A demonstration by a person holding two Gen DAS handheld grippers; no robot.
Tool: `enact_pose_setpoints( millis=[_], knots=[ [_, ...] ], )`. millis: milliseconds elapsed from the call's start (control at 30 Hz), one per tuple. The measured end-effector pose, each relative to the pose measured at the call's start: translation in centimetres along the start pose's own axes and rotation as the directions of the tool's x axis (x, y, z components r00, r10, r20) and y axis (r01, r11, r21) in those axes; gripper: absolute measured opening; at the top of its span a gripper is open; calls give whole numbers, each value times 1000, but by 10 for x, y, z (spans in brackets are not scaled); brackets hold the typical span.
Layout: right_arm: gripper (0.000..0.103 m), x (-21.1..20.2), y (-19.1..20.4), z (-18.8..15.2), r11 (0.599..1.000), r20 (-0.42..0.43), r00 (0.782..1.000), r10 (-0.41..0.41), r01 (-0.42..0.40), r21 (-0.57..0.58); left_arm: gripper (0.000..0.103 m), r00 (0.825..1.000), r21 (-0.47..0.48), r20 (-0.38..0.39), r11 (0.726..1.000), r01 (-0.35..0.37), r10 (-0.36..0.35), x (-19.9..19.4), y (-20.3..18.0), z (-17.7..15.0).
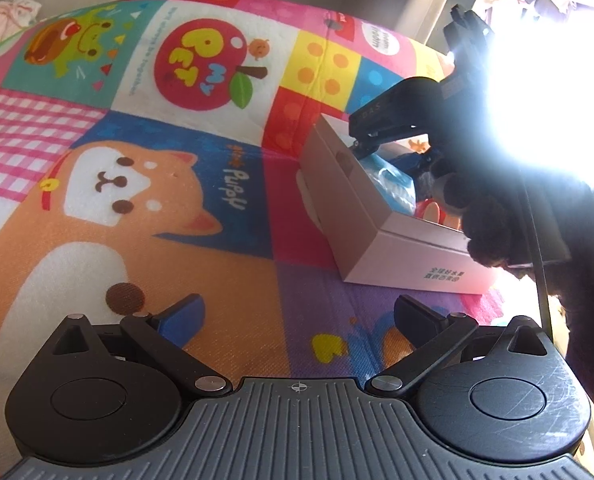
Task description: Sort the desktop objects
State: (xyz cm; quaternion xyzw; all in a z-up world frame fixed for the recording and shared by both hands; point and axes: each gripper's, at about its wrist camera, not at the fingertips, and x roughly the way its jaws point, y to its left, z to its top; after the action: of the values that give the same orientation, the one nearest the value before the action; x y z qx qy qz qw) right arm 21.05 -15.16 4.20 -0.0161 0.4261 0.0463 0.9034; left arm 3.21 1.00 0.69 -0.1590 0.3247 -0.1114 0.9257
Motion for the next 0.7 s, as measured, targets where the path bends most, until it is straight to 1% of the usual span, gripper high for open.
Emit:
enact_pose_setpoints(
  millis=[100, 133, 200, 267, 300, 333, 367, 433, 500, 567, 633, 700],
  knots=[
    [49, -28, -2, -16, 998, 70, 997, 24, -21, -54, 103, 1000, -3, 1, 1000, 0, 0, 0, 0, 0],
    [51, -35, -3, -20, 997, 77, 996, 39, -34, -71, 103, 1000, -2, 1, 1000, -1, 1, 0, 0, 0],
    [52, -39, -2, -29, 993, 63, 996, 59, -53, -101, 103, 1000, -1, 0, 1000, -3, 3, 0, -1, 0],
    [59, -36, 5, -39, 986, 60, 998, 31, -21, -165, 103, 1000, 5, -1, 1000, -4, 4, 1, -3, 0],
    [63, -34, 13, -45, 976, 79, 997, 2, 15, -216, 103, 1000, 8, 0, 1000, -4, 4, 1, -3, 0],
    [65, -32, 20, -50, 963, 99, 995, -29, 55, -265, 103, 1000, 11, 0, 1000, -6, 6, 1, -4, 0],
    [66, -33, 22, -53, 963, 120, 992, -37, 67, -259, 103, 1000, 13, -1, 1000, -8, 8, 1, -4, -1],
    [66, -34, 17, -47, 973, 93, 995, -27, 47, -225, 103, 1000, 12, -3, 1000, -12, 12, 2, -3, -1],
    [66, -40, 9, -43, 982, 99, 995, -7, 26, -189, 103, 1000, 7, -3, 1000, -13, 13, 2, -2, 0],
    [66, -55, -2, -40, 987, 132, 991, 21, 0, -160, 103, 1000, 6, -3, 1000, -12, 12, 1, -1, 0],
    [66, -68, -11, -33, 992, 182, 983, 26, -2, -126, 103, 1000, 5, -3, 1000, -12, 12, 2, -2, 0],
    [66, -71, -17, -19, 997, 197, 979, 43, -29, -78, 103, 1000, 11, -3, 1000, -14, 14, 1, -3, -1]
  ],
)
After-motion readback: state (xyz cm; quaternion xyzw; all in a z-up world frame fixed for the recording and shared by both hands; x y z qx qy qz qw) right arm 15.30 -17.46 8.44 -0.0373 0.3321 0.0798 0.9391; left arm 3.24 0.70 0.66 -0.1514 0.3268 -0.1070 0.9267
